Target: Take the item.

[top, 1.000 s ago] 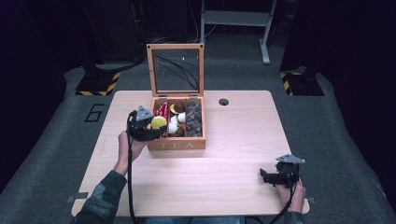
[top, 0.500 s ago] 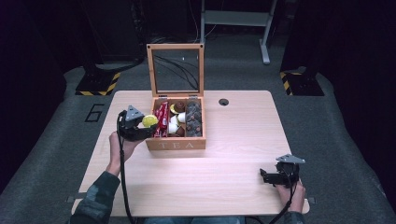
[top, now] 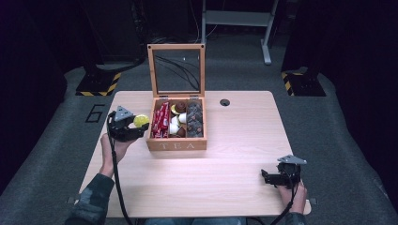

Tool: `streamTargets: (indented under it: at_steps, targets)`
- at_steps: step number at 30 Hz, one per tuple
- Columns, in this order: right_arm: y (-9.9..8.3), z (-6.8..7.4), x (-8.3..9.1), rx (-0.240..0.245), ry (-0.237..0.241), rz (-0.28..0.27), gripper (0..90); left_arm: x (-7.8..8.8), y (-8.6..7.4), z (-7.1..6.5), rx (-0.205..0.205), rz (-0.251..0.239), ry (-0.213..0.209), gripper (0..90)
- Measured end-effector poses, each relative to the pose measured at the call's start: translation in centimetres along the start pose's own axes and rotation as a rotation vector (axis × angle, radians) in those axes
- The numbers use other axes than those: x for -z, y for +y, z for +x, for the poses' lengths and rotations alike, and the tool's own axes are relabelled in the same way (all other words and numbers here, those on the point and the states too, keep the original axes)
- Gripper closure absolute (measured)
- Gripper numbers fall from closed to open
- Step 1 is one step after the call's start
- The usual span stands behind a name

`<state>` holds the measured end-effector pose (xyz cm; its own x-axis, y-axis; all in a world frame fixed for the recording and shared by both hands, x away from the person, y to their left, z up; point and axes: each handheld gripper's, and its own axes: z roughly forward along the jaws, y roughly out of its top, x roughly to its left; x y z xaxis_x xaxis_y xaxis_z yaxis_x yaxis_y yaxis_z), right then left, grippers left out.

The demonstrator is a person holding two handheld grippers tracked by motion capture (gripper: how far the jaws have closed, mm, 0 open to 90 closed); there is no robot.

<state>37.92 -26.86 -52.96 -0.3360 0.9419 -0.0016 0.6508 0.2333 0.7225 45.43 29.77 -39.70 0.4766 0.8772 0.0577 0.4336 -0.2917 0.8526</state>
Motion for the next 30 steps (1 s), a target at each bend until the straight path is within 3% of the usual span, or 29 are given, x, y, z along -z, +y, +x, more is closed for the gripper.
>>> streamTargets:
  at_steps: [13, 30]
  targets:
    - [0.0, 0.0, 0.0, -0.001, -0.001, 0.000, 2.1, 0.8, -1.2, 2.0, 0.051, -0.003, 0.039, 37.6]
    - [0.0, 0.0, 0.0, -0.001, -0.001, 0.000, 2.1, 0.7, -4.4, 5.0, 0.115, 0.043, 0.098, 37.7]
